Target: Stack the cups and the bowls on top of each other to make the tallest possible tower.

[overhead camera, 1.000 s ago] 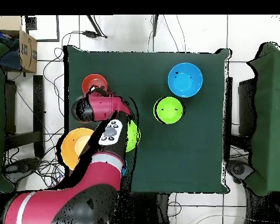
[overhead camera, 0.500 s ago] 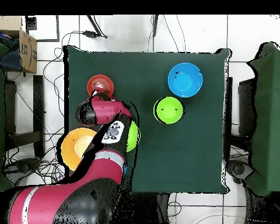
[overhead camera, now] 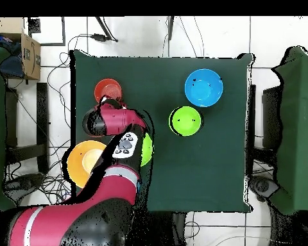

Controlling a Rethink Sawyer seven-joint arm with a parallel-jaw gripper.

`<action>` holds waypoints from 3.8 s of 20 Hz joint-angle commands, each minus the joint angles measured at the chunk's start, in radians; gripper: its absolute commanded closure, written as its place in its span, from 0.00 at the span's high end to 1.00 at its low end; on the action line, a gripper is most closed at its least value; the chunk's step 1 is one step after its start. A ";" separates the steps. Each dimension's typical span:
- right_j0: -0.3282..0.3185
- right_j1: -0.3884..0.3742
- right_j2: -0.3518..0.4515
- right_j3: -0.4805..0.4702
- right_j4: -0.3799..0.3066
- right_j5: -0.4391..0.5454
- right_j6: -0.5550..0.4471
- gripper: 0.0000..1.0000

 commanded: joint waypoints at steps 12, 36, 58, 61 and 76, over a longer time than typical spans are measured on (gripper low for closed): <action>-0.169 -0.335 0.247 0.225 -0.008 0.216 -0.007 0.00; -0.362 -0.636 0.382 0.363 -0.042 0.514 -0.141 0.00; -0.624 -0.733 0.524 0.501 -0.235 0.522 -0.313 0.00; -0.652 -0.728 0.550 0.495 -0.255 0.528 -0.308 0.00; -0.774 -0.721 0.641 0.546 -0.379 0.478 -0.297 0.00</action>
